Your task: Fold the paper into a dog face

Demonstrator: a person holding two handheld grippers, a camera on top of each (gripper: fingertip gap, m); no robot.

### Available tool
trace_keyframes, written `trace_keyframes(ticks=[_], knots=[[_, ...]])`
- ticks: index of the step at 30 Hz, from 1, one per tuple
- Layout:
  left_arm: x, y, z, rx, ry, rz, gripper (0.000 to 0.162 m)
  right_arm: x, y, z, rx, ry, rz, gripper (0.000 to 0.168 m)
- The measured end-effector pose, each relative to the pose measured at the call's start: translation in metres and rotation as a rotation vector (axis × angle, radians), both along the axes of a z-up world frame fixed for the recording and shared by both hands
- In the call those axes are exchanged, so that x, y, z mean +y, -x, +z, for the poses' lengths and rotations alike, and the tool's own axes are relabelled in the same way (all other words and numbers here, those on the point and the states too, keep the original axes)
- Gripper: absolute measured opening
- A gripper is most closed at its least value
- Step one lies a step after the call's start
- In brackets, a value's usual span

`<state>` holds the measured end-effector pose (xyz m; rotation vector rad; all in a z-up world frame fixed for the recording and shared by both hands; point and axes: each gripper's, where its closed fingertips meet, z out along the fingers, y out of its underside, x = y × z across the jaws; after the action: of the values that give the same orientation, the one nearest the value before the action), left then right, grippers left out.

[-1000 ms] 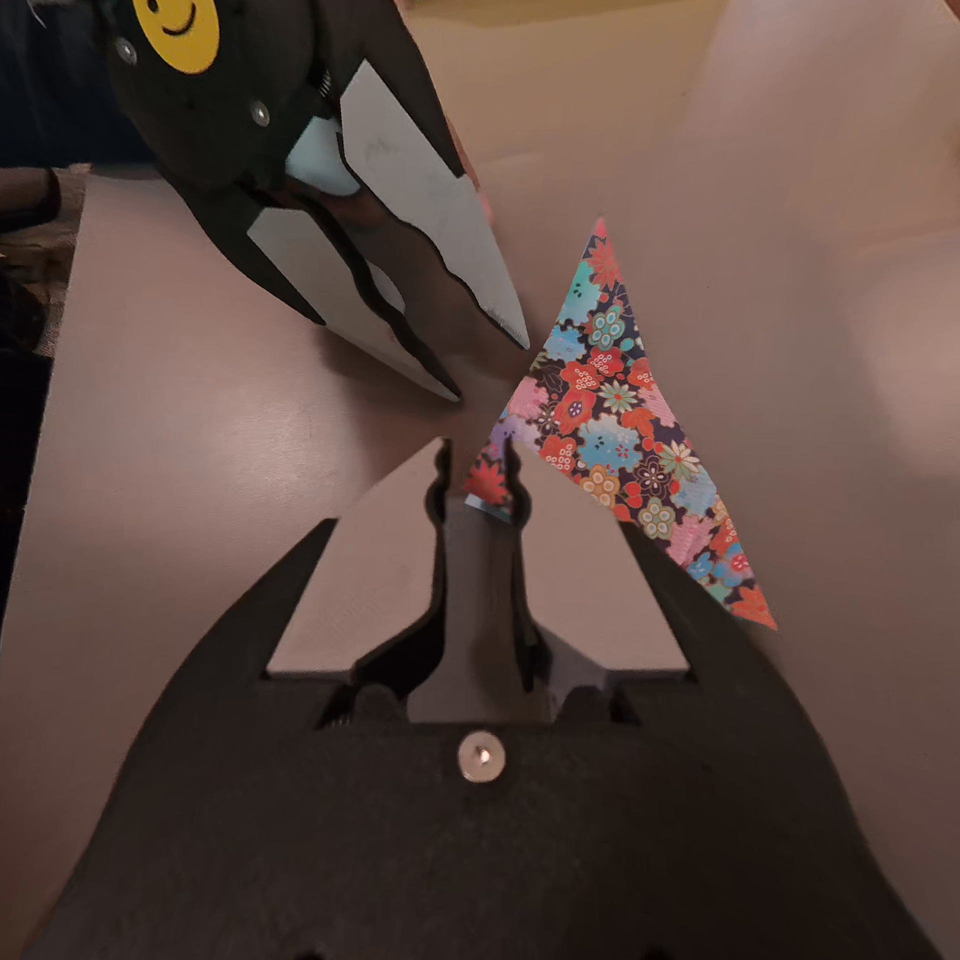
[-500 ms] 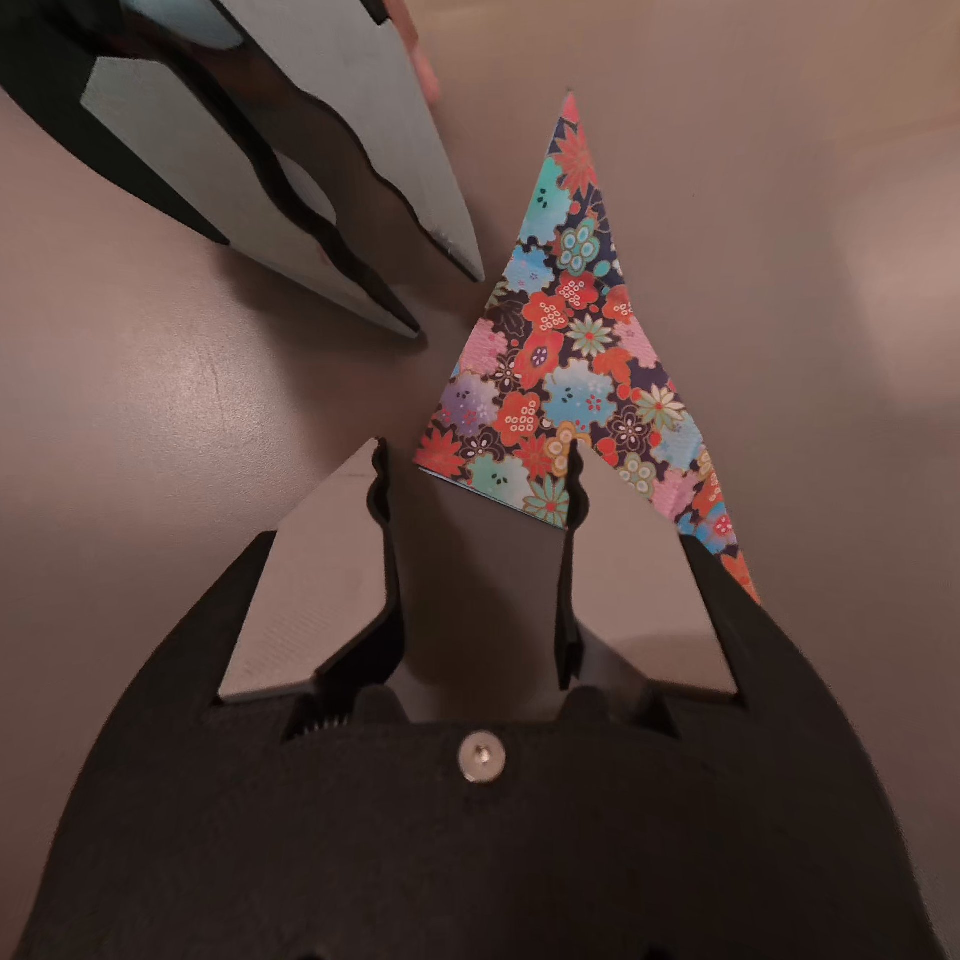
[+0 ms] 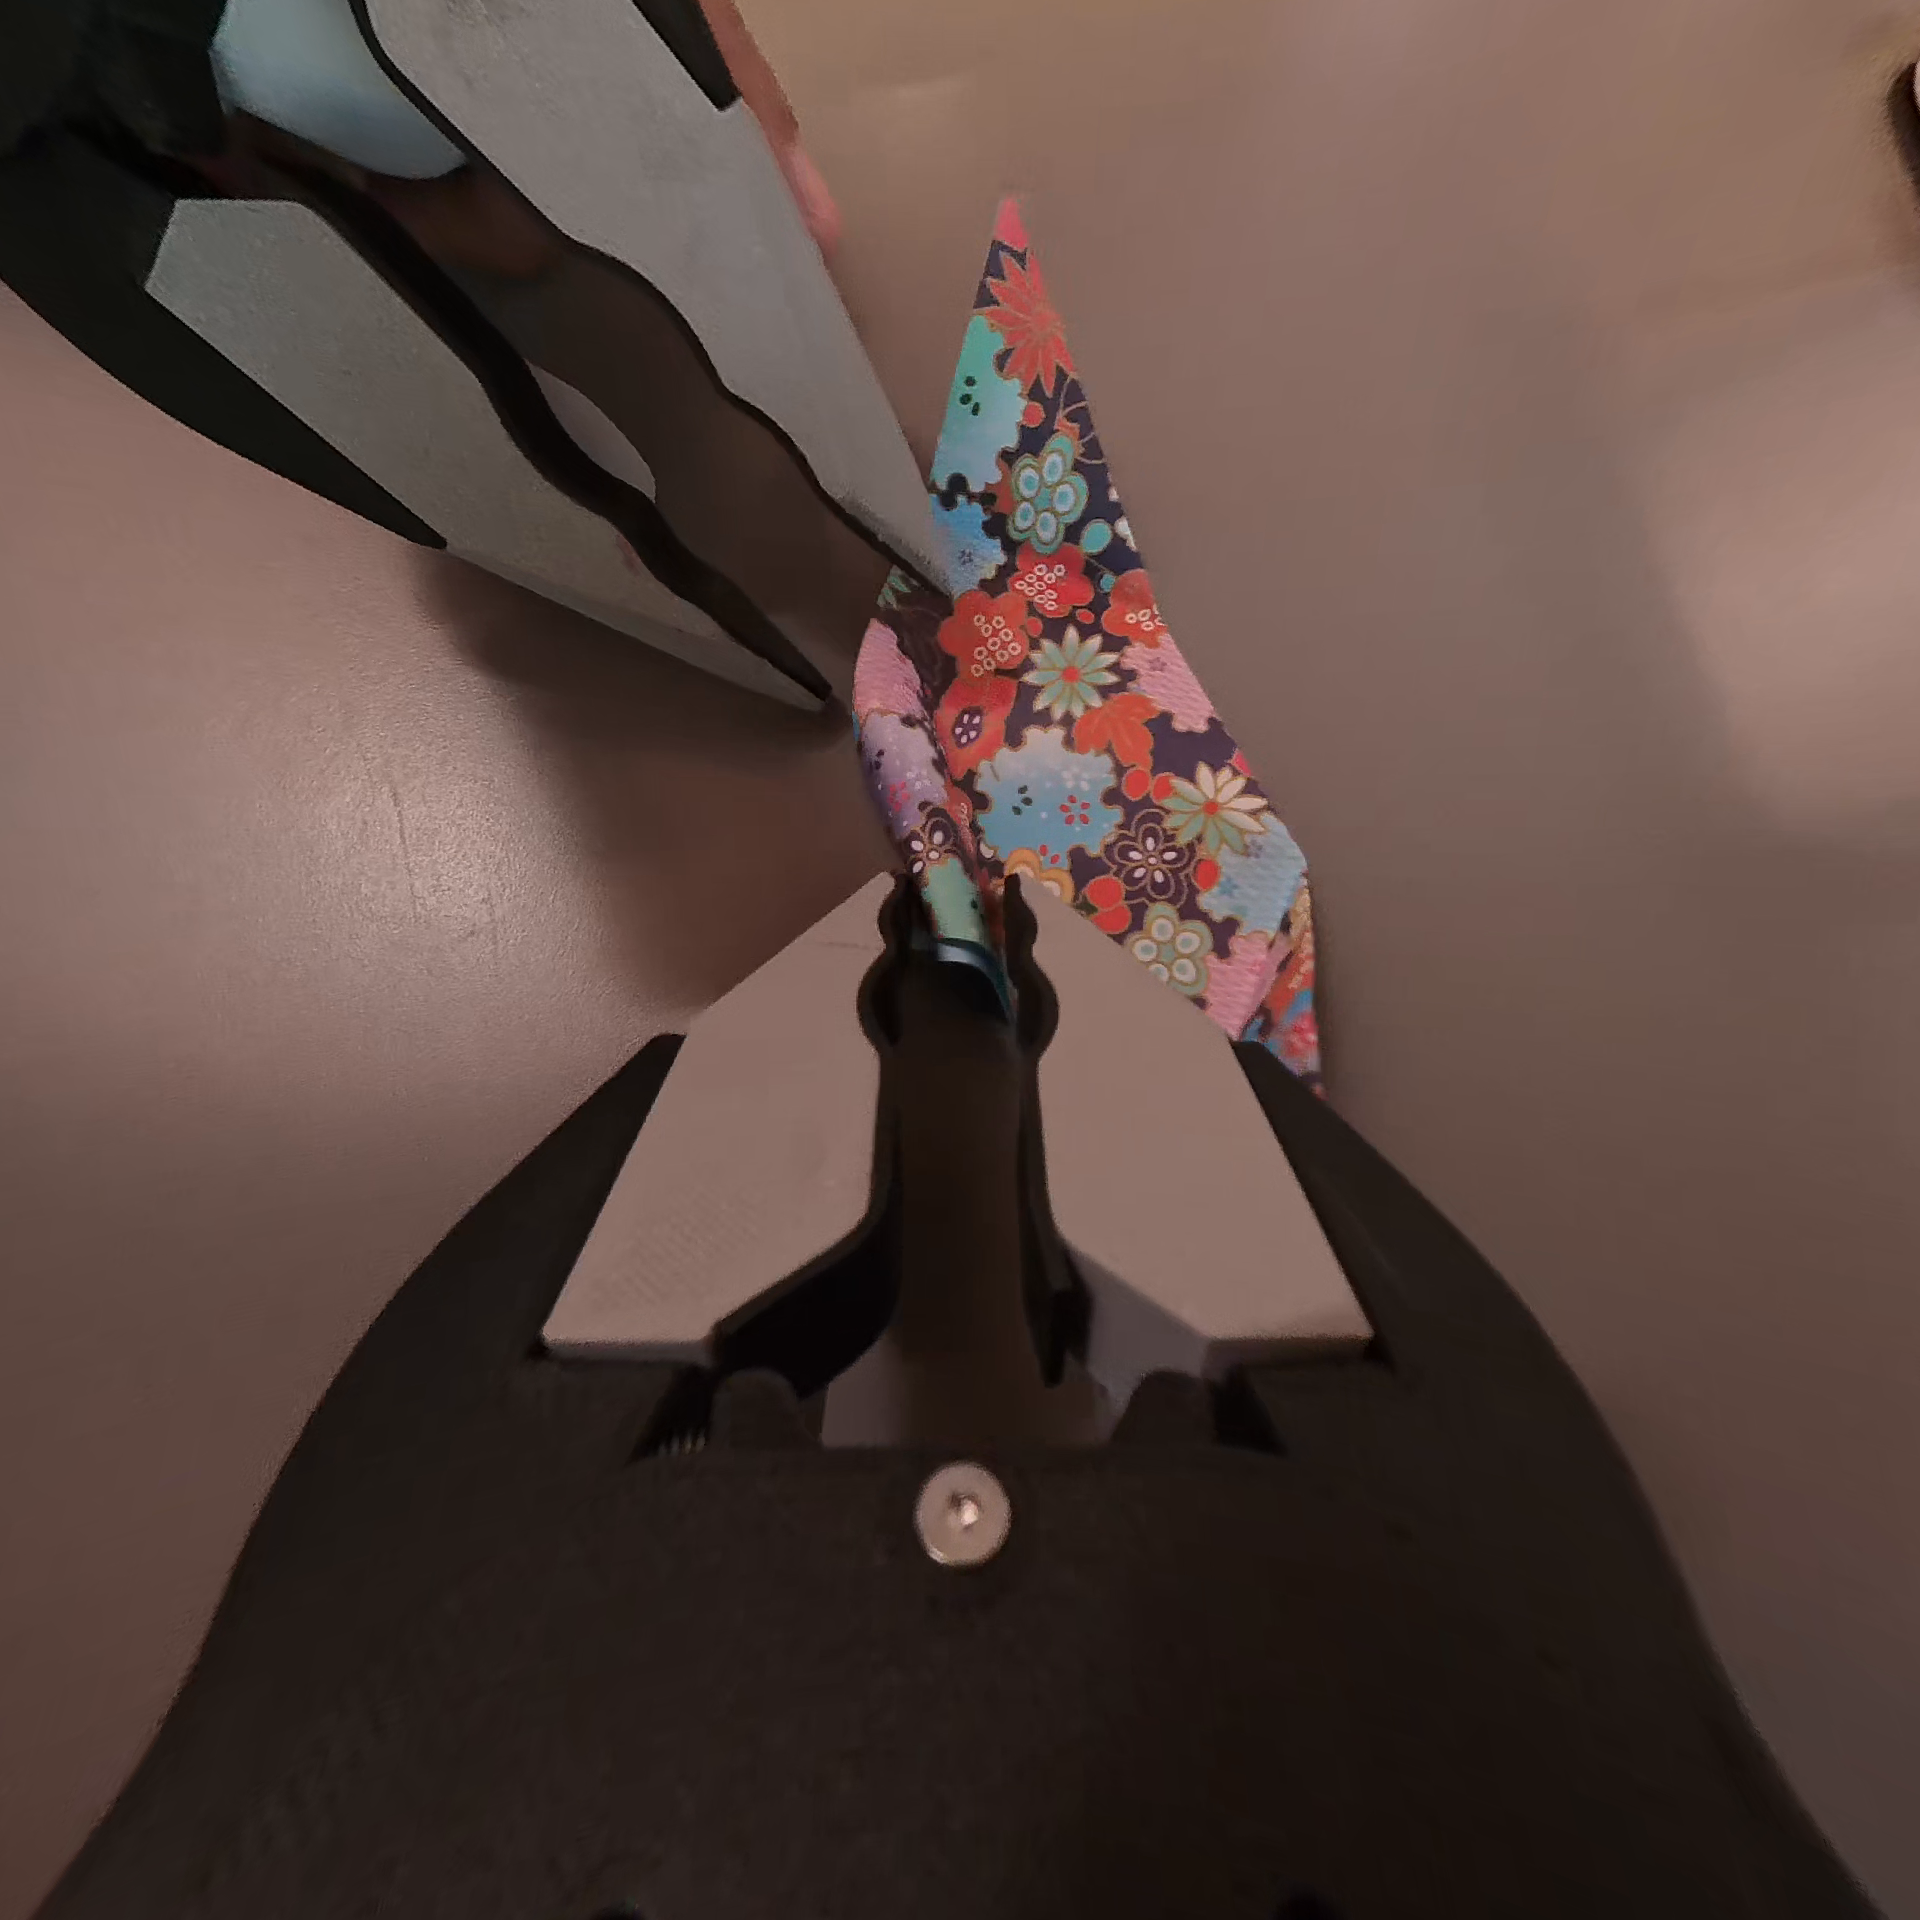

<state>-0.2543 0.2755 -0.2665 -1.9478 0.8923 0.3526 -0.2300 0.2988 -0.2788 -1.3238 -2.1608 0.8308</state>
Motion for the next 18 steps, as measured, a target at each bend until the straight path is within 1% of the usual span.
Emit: trace_keyframes(ticks=[3, 6, 10, 12, 14, 16, 18], knots=[[0.001, 0.000, 0.000, 0.008, -0.004, 0.001, 0.023, -0.005, 0.000, 0.001, -0.004, 0.016, 0.009, 0.012], [0.001, 0.000, 0.000, 0.018, -0.010, -0.004, 0.022, -0.012, 0.001, 0.004, -0.014, 0.098, 0.019, 0.012], [0.000, -0.002, -0.002, 0.046, -0.013, -0.022, 0.013, -0.019, 0.001, 0.013, -0.003, 0.193, 0.034, 0.015], [0.000, -0.002, -0.005, 0.059, 0.001, -0.024, 0.000, -0.024, -0.002, 0.017, -0.008, 0.234, 0.063, 0.027], [0.000, -0.001, -0.006, 0.045, 0.021, -0.017, 0.000, -0.029, -0.006, 0.019, -0.015, 0.234, 0.106, 0.039], [0.000, 0.001, -0.005, 0.002, 0.039, -0.002, 0.000, -0.032, -0.010, 0.023, 0.010, 0.191, 0.146, 0.052], [-0.001, 0.002, -0.004, -0.051, 0.057, 0.005, 0.000, -0.035, -0.013, 0.028, 0.055, 0.126, 0.184, 0.057]])
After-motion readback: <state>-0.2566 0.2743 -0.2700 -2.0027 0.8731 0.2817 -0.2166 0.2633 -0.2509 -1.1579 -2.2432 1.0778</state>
